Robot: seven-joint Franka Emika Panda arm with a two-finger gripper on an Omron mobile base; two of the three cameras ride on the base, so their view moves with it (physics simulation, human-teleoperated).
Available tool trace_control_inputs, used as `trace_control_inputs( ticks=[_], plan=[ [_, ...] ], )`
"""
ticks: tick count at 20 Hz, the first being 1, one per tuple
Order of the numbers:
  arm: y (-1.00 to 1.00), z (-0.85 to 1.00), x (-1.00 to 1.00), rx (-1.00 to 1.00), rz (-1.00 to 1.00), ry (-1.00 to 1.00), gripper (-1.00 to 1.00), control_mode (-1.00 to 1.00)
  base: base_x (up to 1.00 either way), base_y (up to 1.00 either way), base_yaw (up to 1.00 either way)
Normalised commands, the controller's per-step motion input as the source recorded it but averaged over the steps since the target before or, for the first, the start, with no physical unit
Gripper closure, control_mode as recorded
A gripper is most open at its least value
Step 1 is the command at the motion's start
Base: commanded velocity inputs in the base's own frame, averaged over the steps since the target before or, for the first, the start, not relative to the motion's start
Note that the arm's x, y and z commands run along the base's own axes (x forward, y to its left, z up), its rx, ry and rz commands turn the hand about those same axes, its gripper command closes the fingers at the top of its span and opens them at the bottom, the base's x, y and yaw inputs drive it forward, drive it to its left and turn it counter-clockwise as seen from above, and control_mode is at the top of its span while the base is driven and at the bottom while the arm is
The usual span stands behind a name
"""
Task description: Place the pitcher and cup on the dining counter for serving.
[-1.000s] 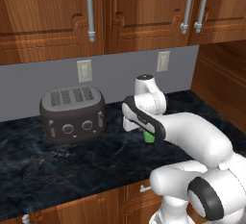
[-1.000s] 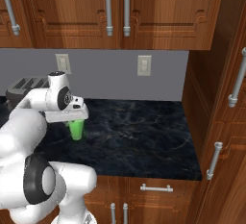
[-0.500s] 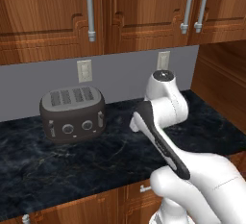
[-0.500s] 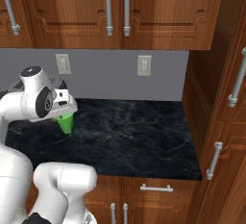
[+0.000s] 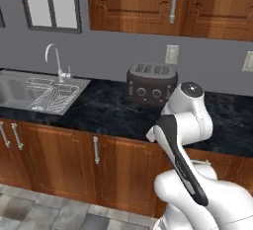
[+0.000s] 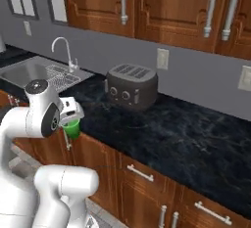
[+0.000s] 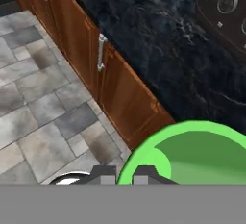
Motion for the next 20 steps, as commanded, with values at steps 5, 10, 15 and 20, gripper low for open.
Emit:
trace_control_inputs(
  ticks=[5, 10, 15, 20],
  plan=[
    [0.0, 0.0, 0.0, 0.0, 0.0, 0.0, 1.0, 1.0, -0.07, 0.0, 1.0],
    [0.0, 0.0, 0.0, 0.0, 0.0, 0.0, 1.0, 1.0, -0.04, 0.0, 1.0],
    [0.0, 0.0, 0.0, 0.0, 0.0, 0.0, 1.0, 1.0, 0.0, 0.11, 1.0],
    [0.0, 0.0, 0.0, 0.0, 0.0, 0.0, 1.0, 1.0, 0.03, 0.09, 0.98]
  ],
)
